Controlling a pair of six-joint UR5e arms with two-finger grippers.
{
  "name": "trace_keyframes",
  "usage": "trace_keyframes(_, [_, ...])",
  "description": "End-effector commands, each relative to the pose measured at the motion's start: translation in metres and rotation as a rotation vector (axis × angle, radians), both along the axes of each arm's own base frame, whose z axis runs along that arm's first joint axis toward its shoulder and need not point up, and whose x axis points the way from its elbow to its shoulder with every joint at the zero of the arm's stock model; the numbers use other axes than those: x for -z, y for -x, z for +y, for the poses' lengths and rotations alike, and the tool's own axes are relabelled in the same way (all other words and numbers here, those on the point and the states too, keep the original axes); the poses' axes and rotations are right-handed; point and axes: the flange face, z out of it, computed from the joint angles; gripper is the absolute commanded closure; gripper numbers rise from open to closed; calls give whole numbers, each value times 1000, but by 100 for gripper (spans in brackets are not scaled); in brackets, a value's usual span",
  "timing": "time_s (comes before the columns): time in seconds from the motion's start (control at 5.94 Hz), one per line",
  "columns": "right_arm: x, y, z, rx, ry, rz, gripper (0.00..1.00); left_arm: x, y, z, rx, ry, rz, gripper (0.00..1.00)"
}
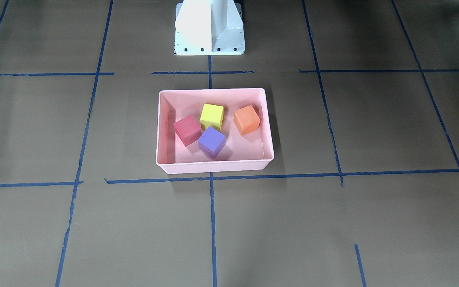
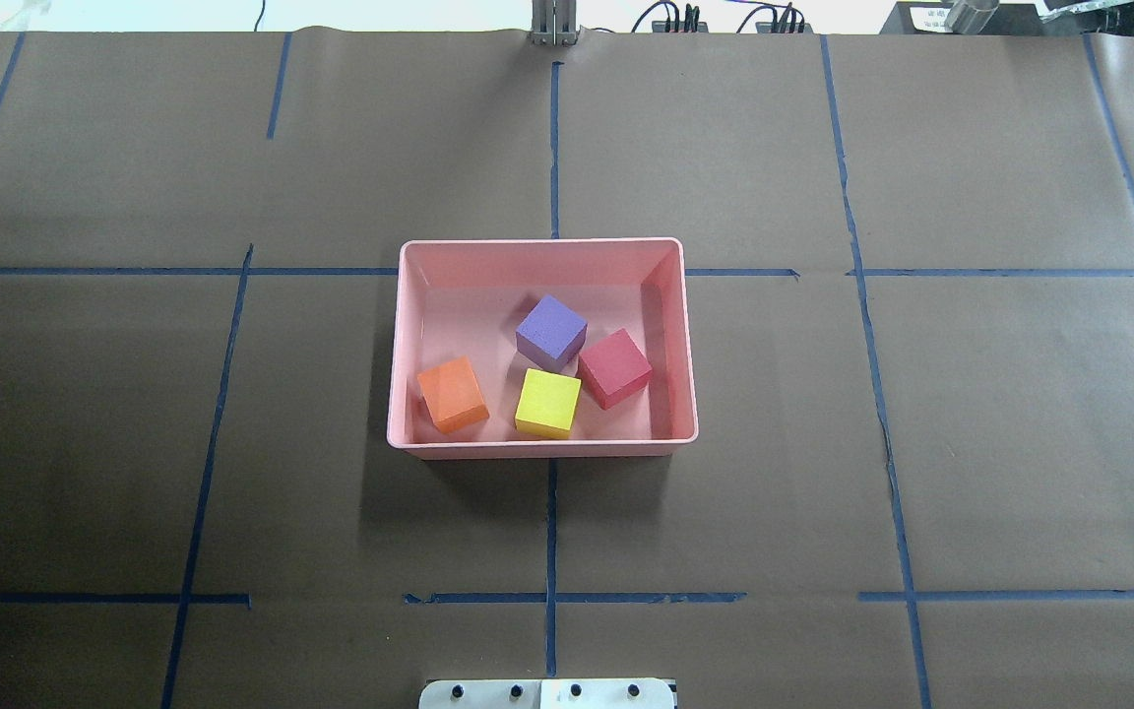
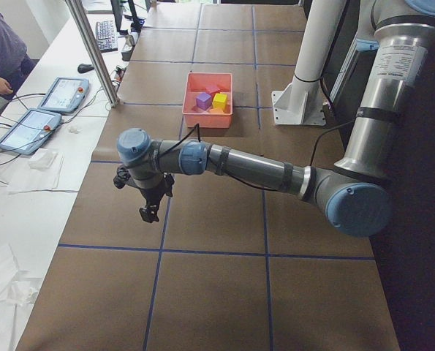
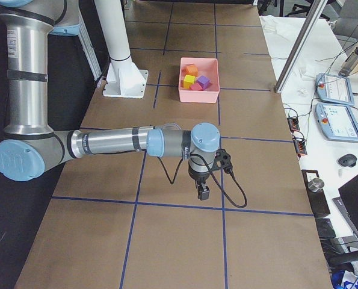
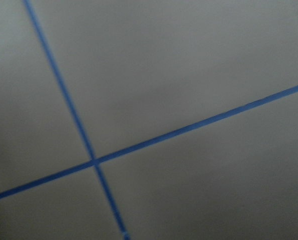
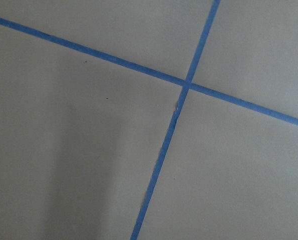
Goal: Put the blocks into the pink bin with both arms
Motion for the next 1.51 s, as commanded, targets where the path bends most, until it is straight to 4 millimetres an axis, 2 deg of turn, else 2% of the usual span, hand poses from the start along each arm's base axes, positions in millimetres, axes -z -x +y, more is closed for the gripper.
trace_keyframes(0.0, [-5, -2, 6, -55, 55, 3, 0, -56, 21, 48, 43, 42, 1, 0])
trace_keyframes(0.17, [-7, -2, 7, -54, 60, 5, 0, -74, 24, 63, 45, 62, -33, 0])
trace_keyframes(0.34, [-10, -2, 12, -52, 67, 2, 0, -74, 26, 64, 55, -13, -41, 0])
trace_keyframes(0.5, [-12, -2, 13, -51, 67, 2, 0, -81, 29, 76, 57, -8, -52, 0])
trace_keyframes(1.35, [-10, -2, 12, -51, 63, 2, 0, -80, 32, 76, 57, -18, -107, 0])
